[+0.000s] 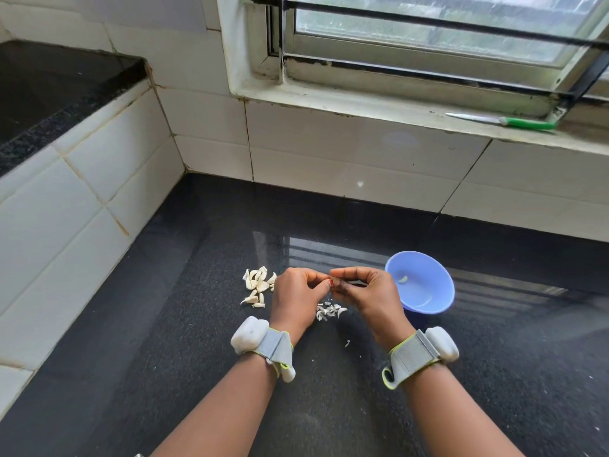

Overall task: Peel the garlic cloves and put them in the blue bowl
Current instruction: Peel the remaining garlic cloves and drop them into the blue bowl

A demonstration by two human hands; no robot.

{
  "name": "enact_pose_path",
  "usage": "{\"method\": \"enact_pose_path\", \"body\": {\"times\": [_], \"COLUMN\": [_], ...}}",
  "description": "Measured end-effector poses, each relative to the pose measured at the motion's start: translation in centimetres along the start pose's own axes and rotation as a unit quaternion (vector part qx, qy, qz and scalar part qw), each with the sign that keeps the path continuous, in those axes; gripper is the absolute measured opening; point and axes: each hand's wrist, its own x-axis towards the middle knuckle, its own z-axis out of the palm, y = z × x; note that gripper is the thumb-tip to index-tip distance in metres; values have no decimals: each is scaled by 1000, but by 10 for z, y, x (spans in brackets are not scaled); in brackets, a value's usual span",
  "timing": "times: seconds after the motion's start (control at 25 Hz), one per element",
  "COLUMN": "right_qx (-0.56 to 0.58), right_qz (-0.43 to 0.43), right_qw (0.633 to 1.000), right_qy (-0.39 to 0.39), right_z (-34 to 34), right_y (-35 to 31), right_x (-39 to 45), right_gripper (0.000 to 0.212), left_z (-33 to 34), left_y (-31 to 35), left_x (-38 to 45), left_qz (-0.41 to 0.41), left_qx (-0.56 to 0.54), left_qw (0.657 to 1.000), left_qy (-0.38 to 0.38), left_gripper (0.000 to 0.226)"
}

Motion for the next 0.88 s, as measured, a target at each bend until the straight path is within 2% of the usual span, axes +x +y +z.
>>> {"method": "enact_pose_path", "body": {"times": [0.12,0.36,0.88], "right_qx": [-26,-26,-38], "right_qz": [-16,-31,-40], "right_qw": [1000,999,998], "right_qy": [1,-10,-42], "right_z": [1,3,3], "right_y": [-2,-7,1], "right_x": [2,0,5], "right_gripper": [19,20,14], "left_z": [1,1,7], "left_y": [5,10,10], "left_x": [-3,-5,-12], "left_qz": [2,-15,-45], "left_qx": [28,6,16], "left_qw": [999,999,994], "left_qy": [24,43,94], "left_gripper": [12,10,10]}}
